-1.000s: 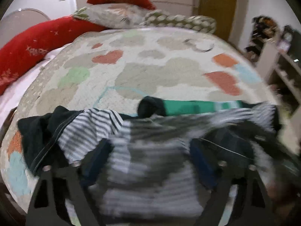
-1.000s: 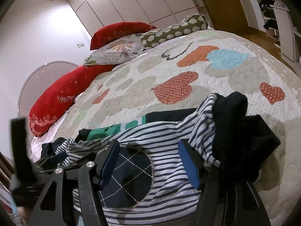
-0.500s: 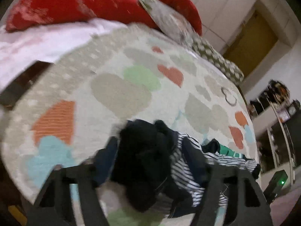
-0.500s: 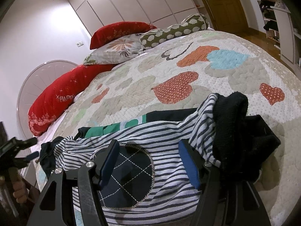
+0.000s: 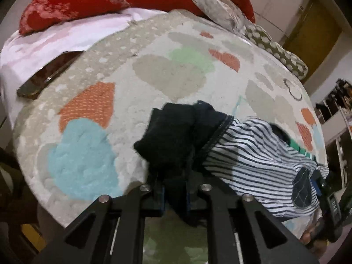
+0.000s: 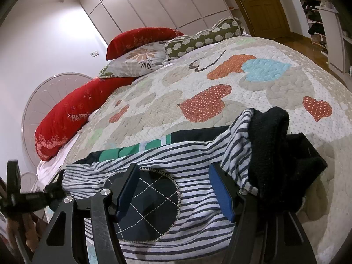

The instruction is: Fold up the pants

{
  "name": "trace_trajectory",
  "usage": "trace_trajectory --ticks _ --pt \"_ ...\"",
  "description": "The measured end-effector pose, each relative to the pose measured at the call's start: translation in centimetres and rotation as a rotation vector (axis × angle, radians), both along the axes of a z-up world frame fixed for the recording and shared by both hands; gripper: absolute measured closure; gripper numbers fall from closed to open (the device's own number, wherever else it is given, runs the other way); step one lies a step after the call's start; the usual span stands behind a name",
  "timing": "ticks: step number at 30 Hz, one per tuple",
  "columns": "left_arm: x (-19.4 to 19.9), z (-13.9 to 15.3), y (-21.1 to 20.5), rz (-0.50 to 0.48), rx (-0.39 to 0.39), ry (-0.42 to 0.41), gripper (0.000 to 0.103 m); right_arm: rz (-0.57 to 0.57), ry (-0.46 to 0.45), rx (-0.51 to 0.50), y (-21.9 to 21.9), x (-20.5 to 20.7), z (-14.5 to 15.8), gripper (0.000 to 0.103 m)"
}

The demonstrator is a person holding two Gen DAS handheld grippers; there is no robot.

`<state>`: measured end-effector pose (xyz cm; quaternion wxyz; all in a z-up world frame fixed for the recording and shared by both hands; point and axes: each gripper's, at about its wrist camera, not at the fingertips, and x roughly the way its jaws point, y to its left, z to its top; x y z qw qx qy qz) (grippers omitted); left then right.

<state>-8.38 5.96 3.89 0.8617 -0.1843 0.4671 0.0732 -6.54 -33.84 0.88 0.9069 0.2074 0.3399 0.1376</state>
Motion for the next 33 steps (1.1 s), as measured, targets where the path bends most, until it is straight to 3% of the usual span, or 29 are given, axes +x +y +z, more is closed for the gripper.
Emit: trace_trajectory --ticks 4,9,11,13,14,16,19,23,28,30,31,33 --pt "-0.8 1.9 2.6 0.062 -0.068 -0.072 0.065 0.001 0.003 -0.01 0.1 0.0 0.0 0.034" --pt "-2.4 4.9 2.6 0.104 0.088 -0.169 0.058 0.002 0.002 -0.011 0.0 0.0 0.0 0.034" --pt "-3.1 6.2 2.0 0.096 0.117 -0.221 0.03 0.003 0.003 -0.011 0.0 0.0 0.0 0.034" --pt "-3.7 7.5 1.3 0.068 0.141 -0.272 0.023 0.006 0.042 0.002 -0.3 0.1 0.5 0.037" --pt "-3.8 7.9 0.8 0.04 0.156 -0.289 0.022 0.011 0.052 0.043 -1.1 -0.2 1.2 0.038" --pt "-3.5 8.1 -0.1 -0.01 0.158 -0.296 0.022 -0.04 -0.028 0.12 -3.9 -1.9 3.5 0.038" --pt "-3.3 7.3 -1.2 -0.058 0.111 -0.283 0.022 -0.163 -0.071 0.066 -8.0 -3.7 5.8 0.038" --pt "-3.0 6.6 -2.9 -0.113 0.115 -0.262 0.022 -0.173 0.02 -0.017 -10.1 -3.4 4.9 0.038" --pt "-3.2 6.8 -3.6 -0.122 0.122 -0.277 0.022 -0.123 0.021 -0.006 -8.3 -2.2 4.4 0.04" --pt "-3.2 6.7 -3.8 -0.124 0.122 -0.272 0.022 -0.111 0.071 -0.046 -7.6 -0.6 3.6 0.04" --pt "-3.2 6.5 -3.8 -0.124 0.126 -0.269 0.022 -0.104 0.122 -0.082 -7.1 0.5 2.8 0.045" --pt "-3.3 6.4 -3.8 -0.122 0.139 -0.271 0.022 -0.076 0.19 -0.09 -6.8 1.9 1.9 0.082"
